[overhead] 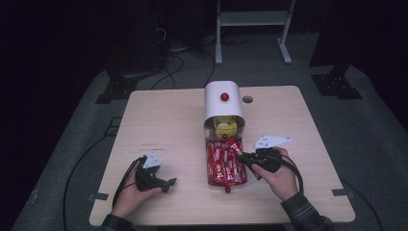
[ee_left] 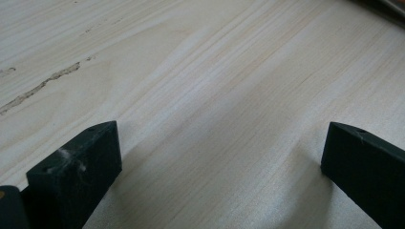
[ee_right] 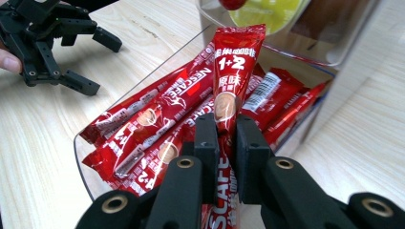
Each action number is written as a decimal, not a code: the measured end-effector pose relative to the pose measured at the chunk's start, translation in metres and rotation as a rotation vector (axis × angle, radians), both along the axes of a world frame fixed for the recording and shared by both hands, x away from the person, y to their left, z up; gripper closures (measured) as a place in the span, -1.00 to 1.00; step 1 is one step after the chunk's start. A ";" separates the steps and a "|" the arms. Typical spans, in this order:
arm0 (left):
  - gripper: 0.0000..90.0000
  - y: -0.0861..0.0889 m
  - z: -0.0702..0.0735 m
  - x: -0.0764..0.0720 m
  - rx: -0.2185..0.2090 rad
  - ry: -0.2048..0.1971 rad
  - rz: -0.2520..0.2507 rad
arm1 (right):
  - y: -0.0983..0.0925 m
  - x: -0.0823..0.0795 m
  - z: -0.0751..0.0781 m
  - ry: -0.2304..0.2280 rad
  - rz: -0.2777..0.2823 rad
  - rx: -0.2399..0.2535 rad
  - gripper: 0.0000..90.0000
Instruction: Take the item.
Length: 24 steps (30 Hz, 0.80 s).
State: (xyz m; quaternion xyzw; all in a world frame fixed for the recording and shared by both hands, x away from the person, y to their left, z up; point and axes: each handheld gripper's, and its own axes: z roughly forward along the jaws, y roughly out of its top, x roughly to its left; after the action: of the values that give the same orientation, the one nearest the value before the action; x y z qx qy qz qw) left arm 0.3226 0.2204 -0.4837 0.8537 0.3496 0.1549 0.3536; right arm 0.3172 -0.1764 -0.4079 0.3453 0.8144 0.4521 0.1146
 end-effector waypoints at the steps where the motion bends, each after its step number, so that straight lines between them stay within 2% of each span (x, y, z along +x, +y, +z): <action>1: -1.00 0.000 0.000 0.000 0.000 0.000 0.000 | -0.002 0.000 0.000 -0.003 -0.002 -0.002 0.79; 24: -1.00 0.000 0.000 0.000 0.000 0.001 0.000 | -0.038 -0.008 0.003 -0.017 -0.081 0.005 0.79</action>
State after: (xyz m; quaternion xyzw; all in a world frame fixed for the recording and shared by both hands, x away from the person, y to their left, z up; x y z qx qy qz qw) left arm 0.3226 0.2204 -0.4836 0.8538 0.3497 0.1547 0.3533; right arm 0.3096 -0.2143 -0.4045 0.3746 0.7975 0.4521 0.1390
